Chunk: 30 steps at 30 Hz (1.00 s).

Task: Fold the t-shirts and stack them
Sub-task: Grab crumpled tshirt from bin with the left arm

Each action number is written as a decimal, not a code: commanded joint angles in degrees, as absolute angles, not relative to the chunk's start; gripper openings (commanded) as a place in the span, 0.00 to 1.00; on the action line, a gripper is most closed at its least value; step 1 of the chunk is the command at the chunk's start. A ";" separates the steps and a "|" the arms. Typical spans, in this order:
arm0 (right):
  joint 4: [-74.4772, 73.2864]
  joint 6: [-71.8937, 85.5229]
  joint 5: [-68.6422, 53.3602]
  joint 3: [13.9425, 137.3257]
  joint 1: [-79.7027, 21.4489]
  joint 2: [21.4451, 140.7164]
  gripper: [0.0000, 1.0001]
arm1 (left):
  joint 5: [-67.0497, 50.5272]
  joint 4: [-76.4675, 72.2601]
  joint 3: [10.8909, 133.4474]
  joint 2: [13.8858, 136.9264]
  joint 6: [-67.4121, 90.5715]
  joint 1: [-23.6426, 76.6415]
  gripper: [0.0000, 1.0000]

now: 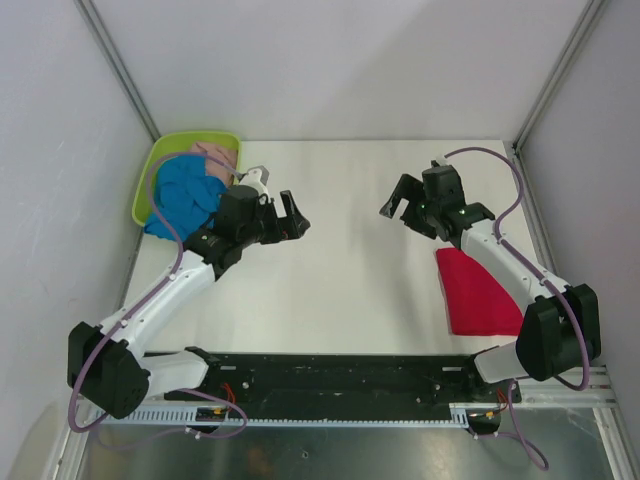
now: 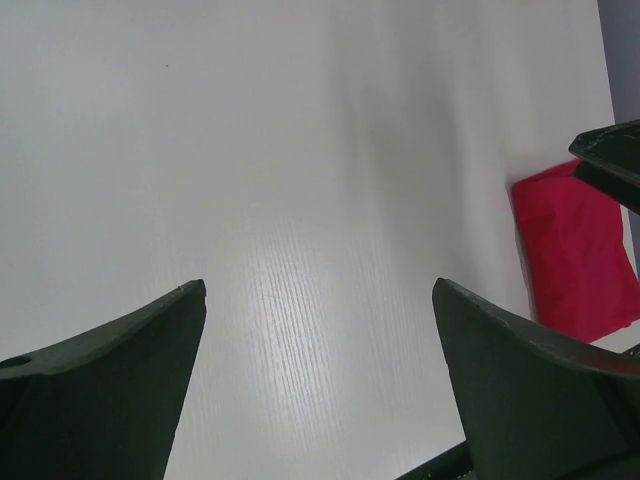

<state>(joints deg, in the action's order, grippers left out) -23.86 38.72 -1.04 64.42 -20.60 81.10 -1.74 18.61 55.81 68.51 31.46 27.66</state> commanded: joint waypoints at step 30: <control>-23.65 34.94 -5.86 66.37 -21.83 83.63 0.99 | 23.83 18.76 80.53 96.49 37.03 4.87 0.91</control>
<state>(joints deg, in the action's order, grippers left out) -24.97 35.92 -4.25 64.42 -21.10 83.15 16.47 19.05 76.66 94.06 35.97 9.10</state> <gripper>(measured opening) 0.993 0.917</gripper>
